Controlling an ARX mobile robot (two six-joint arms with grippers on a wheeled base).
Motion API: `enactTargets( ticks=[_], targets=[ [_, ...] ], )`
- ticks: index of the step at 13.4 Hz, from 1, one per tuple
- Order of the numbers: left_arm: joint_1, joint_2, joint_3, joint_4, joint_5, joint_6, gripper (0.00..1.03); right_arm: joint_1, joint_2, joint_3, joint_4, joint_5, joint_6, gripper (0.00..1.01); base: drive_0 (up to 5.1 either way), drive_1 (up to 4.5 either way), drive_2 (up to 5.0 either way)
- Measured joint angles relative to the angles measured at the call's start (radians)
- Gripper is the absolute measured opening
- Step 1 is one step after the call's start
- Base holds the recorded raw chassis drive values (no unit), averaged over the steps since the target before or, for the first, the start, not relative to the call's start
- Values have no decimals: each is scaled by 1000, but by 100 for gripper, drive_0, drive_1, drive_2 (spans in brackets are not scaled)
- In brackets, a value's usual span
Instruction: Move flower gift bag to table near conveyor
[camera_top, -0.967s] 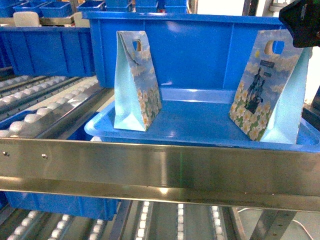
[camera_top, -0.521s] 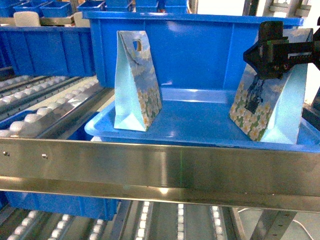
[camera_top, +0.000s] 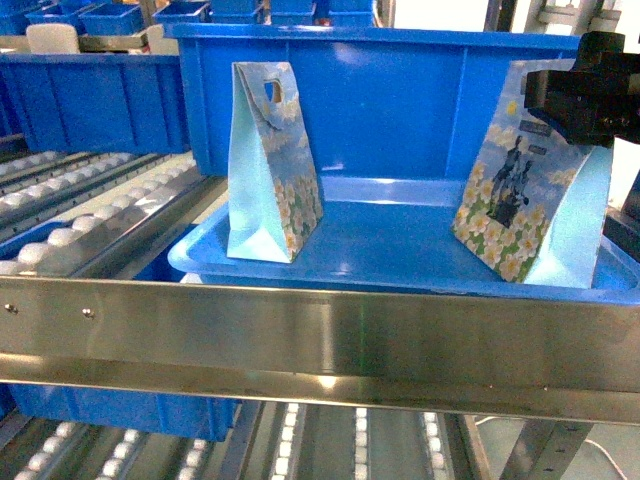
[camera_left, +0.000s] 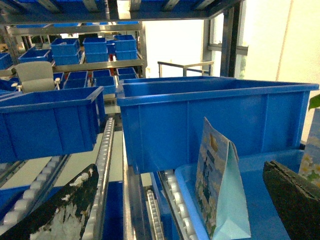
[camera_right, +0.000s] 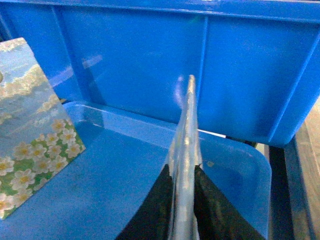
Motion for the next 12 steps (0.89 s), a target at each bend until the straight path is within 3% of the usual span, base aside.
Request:
enactTargets(
  ticks=[2, 7, 12],
  targets=[
    [0, 0, 0, 0, 0, 0, 98, 14, -13, -12, 6, 3, 2, 1, 0, 0, 0],
    [0, 0, 0, 0, 0, 0, 98, 24, -78, -90, 63, 30, 12, 2, 0, 0, 0],
    [0, 0, 0, 0, 0, 0, 98, 63, -395, -236, 123, 134, 2, 2, 0, 0, 0]
  ],
)
